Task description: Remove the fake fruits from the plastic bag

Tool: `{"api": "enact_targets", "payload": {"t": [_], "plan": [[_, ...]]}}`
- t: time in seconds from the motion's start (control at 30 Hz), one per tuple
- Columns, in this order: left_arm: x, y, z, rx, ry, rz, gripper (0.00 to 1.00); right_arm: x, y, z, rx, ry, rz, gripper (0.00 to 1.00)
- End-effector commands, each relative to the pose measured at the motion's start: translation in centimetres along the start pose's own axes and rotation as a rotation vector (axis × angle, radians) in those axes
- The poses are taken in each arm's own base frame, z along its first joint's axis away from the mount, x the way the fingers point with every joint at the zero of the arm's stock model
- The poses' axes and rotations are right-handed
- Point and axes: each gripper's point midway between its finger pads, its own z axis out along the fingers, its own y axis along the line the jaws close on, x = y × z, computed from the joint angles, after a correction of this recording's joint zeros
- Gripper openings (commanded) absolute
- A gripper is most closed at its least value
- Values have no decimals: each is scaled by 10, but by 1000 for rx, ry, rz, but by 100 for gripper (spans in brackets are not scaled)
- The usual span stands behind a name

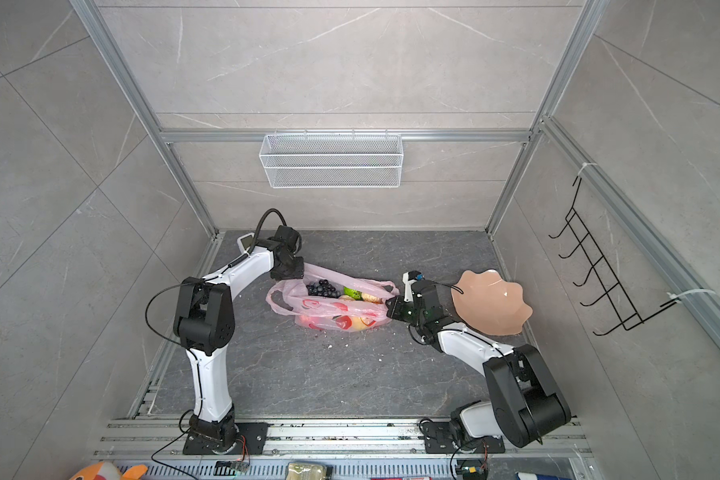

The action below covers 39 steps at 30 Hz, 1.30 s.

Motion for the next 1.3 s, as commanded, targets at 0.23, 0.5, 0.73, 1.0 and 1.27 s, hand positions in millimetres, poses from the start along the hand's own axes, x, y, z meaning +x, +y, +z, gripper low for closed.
{"api": "enact_targets", "payload": {"t": [0.23,0.5,0.73,1.0,1.27], "plan": [[31,8,-93,71,-154,-242,85,-3,19,1,60,-34,-54,0],[55,-21,-43,197,-30,-256,83,3,28,1,53,-33,-78,0],[74,-18,-35,228,-49,-247,46,-3,15,4,-7,-32,90,0],[91,15,-39,336,-173,-337,0,-22,-34,25,-168,-18,436,0],[90,26,-54,383,-254,-311,0,-31,-43,15,-108,-31,363,17]]}}
